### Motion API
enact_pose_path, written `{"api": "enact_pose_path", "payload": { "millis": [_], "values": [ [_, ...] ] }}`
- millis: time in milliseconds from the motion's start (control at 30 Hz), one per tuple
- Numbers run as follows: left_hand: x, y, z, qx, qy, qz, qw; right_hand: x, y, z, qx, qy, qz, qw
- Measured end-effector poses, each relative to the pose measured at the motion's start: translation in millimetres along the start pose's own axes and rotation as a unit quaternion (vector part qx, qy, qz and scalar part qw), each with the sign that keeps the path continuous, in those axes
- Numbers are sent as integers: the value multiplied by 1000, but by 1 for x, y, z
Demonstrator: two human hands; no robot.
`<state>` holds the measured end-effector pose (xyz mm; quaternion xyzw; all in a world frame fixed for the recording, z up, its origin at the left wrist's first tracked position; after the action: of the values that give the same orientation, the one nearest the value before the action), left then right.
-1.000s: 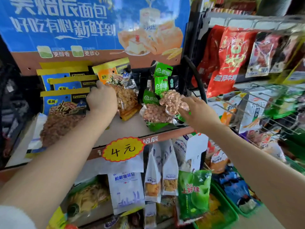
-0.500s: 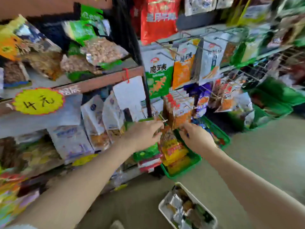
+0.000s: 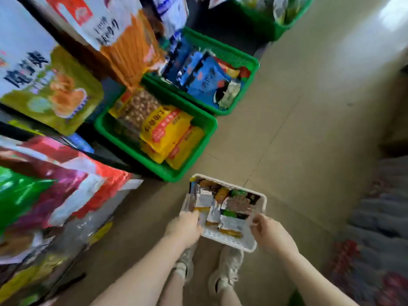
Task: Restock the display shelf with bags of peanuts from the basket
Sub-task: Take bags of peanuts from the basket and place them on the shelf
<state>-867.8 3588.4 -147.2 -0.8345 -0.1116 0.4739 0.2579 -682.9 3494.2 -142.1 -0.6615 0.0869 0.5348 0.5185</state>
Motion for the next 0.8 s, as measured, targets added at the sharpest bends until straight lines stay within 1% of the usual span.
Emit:
{"api": "enact_pose_path", "payload": {
  "millis": [67, 200, 267, 367, 433, 500, 567, 700, 800],
  "values": [
    [48, 42, 25, -6, -19, 14, 1000, 47, 41, -26, 15, 40, 17, 999],
    [131, 124, 69, -24, -19, 47, 998, 129, 132, -57, 27, 89, 60, 994],
    [171, 155, 85, -21, -14, 54, 998, 166, 177, -64, 28, 98, 83, 991],
    [221, 190, 104, -24, -4, 62, 998, 218, 226, -61, 26, 100, 82, 991],
    [249, 204, 118, -11, -13, 46, 999, 250, 249, -60, 70, 127, 77, 986],
    [269, 211, 130, -1, -26, 14, 1000, 279, 274, -57, 133, 163, 86, 974],
    [280, 218, 133, -22, -24, -11, 999, 297, 296, -50, 164, 198, 91, 962],
    [287, 226, 130, -53, -11, -62, 997, 305, 313, -37, 141, 285, 68, 946],
    [285, 238, 128, -106, -14, -80, 991, 301, 316, -38, 123, 293, 41, 947]
  ]
}}
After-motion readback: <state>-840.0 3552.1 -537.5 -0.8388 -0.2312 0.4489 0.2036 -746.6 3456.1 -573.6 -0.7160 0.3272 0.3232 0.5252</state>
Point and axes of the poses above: each hand's wrist, its own x-axis towards the middle knuckle, its own y-axis out of the palm, z = x × y, the point moved 8 cm from there along x, towards the middle knuckle, and after that the axes turned 12 degrees about y, right-handed, at the moved point
